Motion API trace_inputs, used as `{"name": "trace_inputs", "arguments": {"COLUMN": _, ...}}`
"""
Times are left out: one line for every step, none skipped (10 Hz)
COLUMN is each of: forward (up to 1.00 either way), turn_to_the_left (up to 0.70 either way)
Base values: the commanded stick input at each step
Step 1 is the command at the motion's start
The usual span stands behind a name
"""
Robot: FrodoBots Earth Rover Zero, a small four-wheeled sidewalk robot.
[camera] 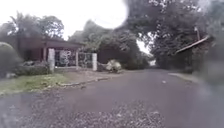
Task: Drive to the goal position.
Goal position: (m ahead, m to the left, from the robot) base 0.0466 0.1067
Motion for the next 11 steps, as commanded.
{"name": "trace_inputs", "arguments": {"forward": 0.5, "turn_to_the_left": 0.0}}
{"name": "trace_inputs", "arguments": {"forward": 0.5, "turn_to_the_left": 0.0}}
{"name": "trace_inputs", "arguments": {"forward": 0.5, "turn_to_the_left": 0.0}}
{"name": "trace_inputs", "arguments": {"forward": 0.5, "turn_to_the_left": 0.0}}
{"name": "trace_inputs", "arguments": {"forward": 0.5, "turn_to_the_left": 0.0}}
{"name": "trace_inputs", "arguments": {"forward": 0.5, "turn_to_the_left": 0.0}}
{"name": "trace_inputs", "arguments": {"forward": 0.5, "turn_to_the_left": 0.0}}
{"name": "trace_inputs", "arguments": {"forward": 0.5, "turn_to_the_left": 0.0}}
{"name": "trace_inputs", "arguments": {"forward": 0.5, "turn_to_the_left": 0.0}}
{"name": "trace_inputs", "arguments": {"forward": 0.5, "turn_to_the_left": -0.21}}
{"name": "trace_inputs", "arguments": {"forward": 0.5, "turn_to_the_left": -0.47}}
